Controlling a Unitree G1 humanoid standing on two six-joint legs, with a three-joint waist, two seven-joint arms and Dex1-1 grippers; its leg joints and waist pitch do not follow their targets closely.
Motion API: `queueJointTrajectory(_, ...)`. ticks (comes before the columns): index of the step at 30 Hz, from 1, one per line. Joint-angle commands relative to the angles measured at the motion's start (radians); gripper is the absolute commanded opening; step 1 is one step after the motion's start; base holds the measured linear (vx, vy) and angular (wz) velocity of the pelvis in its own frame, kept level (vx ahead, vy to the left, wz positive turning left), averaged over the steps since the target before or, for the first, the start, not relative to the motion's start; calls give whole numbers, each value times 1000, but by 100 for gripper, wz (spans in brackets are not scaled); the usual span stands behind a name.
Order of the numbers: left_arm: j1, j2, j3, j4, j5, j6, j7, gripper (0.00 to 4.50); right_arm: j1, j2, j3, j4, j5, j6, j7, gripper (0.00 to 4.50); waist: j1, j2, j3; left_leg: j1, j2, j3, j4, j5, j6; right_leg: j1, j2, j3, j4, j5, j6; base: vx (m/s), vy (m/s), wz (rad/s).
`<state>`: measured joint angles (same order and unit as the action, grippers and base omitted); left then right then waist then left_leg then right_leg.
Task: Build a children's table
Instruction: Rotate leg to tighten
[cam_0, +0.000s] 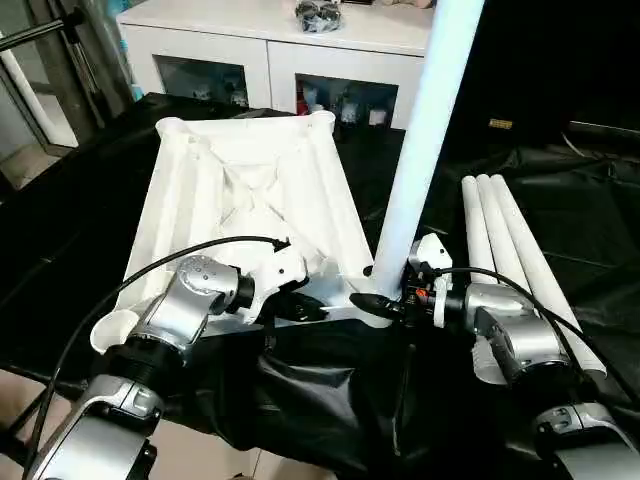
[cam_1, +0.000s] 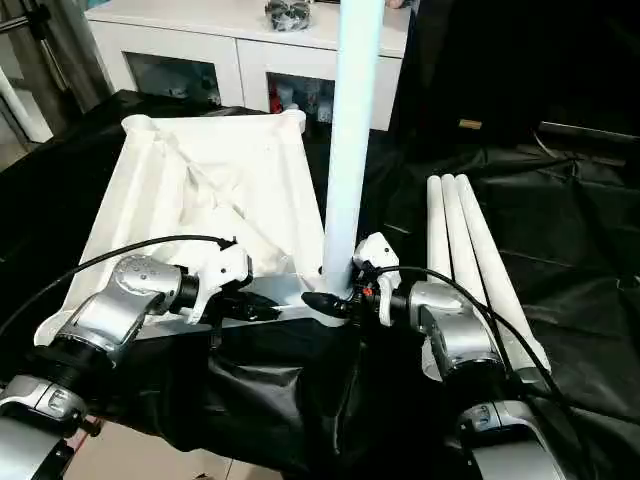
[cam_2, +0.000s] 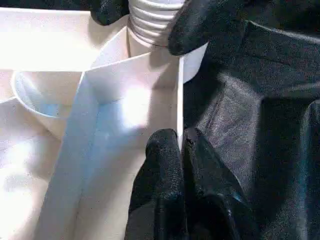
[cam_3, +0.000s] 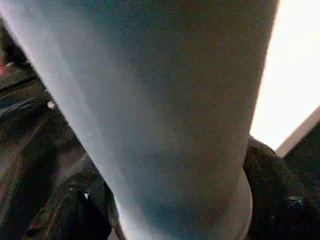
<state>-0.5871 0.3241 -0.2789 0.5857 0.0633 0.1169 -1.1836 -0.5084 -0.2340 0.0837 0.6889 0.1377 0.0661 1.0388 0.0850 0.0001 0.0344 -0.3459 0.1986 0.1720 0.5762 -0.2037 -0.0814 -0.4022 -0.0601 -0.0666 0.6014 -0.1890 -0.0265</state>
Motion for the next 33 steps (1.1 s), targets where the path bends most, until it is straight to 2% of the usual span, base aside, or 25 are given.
queueJointTrajectory(1, -20, -59, -20, 11, 6, 25, 75, 0, -25, 68, 34, 85, -58, -3, -136, 281, -2, 0, -49, -2, 37, -2, -62, -123, 57, 56, -83, 49, -65, -130, -237, 0, 0, 0)
queueJointTrajectory(3, -28, -83, -17, 15, 13, 48, 120, 0, -60, 90, 5, 167, -83, 3, -285, 279, -18, 0, -39, 1, 31, -7, -71, -198, 12, 53, -85, 48, -84, -319, -194, 0, 0, 0)
queueJointTrajectory(5, -28, -83, -17, 15, 13, 48, 120, 0, -60, 90, 5, 167, -83, 3, -285, 277, -26, -1, -38, 5, 31, -10, -72, -233, 8, 50, -85, 49, -93, -387, -170, 0, 0, 0)
queueJointTrajectory(6, -44, -129, -12, 24, 28, 86, 201, 0, -91, 125, -26, 235, -86, 28, -431, 277, -30, 0, -40, 4, 32, -8, -71, -222, 9, 49, -85, 52, -90, -366, -173, 0, 0, 0)
queueJointTrajectory(7, -44, -129, -12, 24, 28, 86, 201, 0, -91, 125, -26, 235, -86, 28, -431, 277, -30, 0, -40, 4, 32, -8, -71, -222, 9, 49, -85, 52, -90, -366, -173, 0, 0, 0)
queueJointTrajectory(9, -61, -184, -2, 34, 41, 125, 294, 0, -116, 162, -43, 277, -90, 54, -553, 277, -31, -1, -42, 8, 30, -7, -69, -209, 11, 48, -82, 52, -91, -345, -174, 0, 0, 0)
queueJointTrajectory(12, -67, -230, 4, 25, 42, 153, 348, 0, -140, 191, -47, 319, -102, 64, -632, 277, -31, -1, -43, 1, 29, -7, -69, -182, 16, 52, -81, 50, -86, -299, -184, 0, 0, 0)
queueJointTrajectory(13, -62, -247, -4, 8, 37, 155, 348, 0, -147, 208, -50, 328, -90, 59, -605, 311, -32, -4, -44, 1, 27, -6, -67, -179, 25, 53, -80, 50, -84, -285, -188, 0, 0, 0)
queueJointTrajectory(15, -50, -249, -13, -15, 30, 155, 332, 0, -146, 221, -50, 317, -75, 58, -558, 344, -30, -4, -46, -2, 26, -4, -65, -161, 47, 55, -81, 51, -83, -256, -190, 0, 0, 0)
queueJointTrajectory(17, -45, -245, -15, -22, 30, 153, 326, 0, -151, 224, -50, 322, -70, 53, -544, 353, -30, -2, -47, -3, 28, -5, -65, -153, 53, 56, -80, 50, -81, -239, -196, 0, 0, 0)
queueJointTrajectory(20, -36, -224, -17, -28, 28, 129, 297, 0, -154, 213, -28, 322, -89, 6, -528, 376, -33, -1, -44, -1, 29, -5, -68, -182, 50, 53, -81, 49, -85, -274, -195, 0, 0, 0)
queueJointTrajectory(23, -22, -190, -22, -47, 19, 119, 247, 0, -140, 193, -25, 282, -69, -30, -436, 376, -35, -2, -47, -3, 30, -6, -68, -180, 52, 55, -83, 50, -83, -259, -197, 0, 0, 0)
queueJointTrajectory(24, -15, -173, -25, -56, 15, 117, 220, 0, -131, 179, -17, 258, -68, -48, -387, 376, -35, -2, -50, -6, 31, -5, -64, -149, 66, 58, -83, 51, -75, -192, -212, 0, 0, 0)
queueJointTrajectory(27, -6, -149, -26, -65, 5, 102, 179, 0, -111, 155, -5, 215, -53, -54, -282, 376, -36, -2, -51, -7, 31, -4, -61, -121, 90, 59, -80, 49, -70, -125, -232, 0, 0, 0)
queueJointTrajectory(28, -2, -126, -27, -65, 0, 86, 144, 0, -88, 131, 6, 164, -24, -51, -175, 376, -35, 0, -51, -7, 33, -4, -61, -112, 97, 59, -81, 49, -66, -104, -244, 0, 0, 0)
queueJointTrajectory(30, -1, -118, -27, -63, -3, 78, 131, 0, -79, 121, 10, 145, -13, -45, -137, 376, -31, -1, -52, -7, 35, -2, -60, -111, 110, 61, -80, 49, -65, -84, -250, 0, 0, 0)
queueJointTrajectory(33, -6, -79, -22, -42, -10, 59, 78, 0, -43, 69, 47, 76, 8, 4, 15, 376, -18, 0, -53, -6, 38, 0, -58, -94, 114, 60, -77, 45, -59, -59, -259, 0, 0, 0)
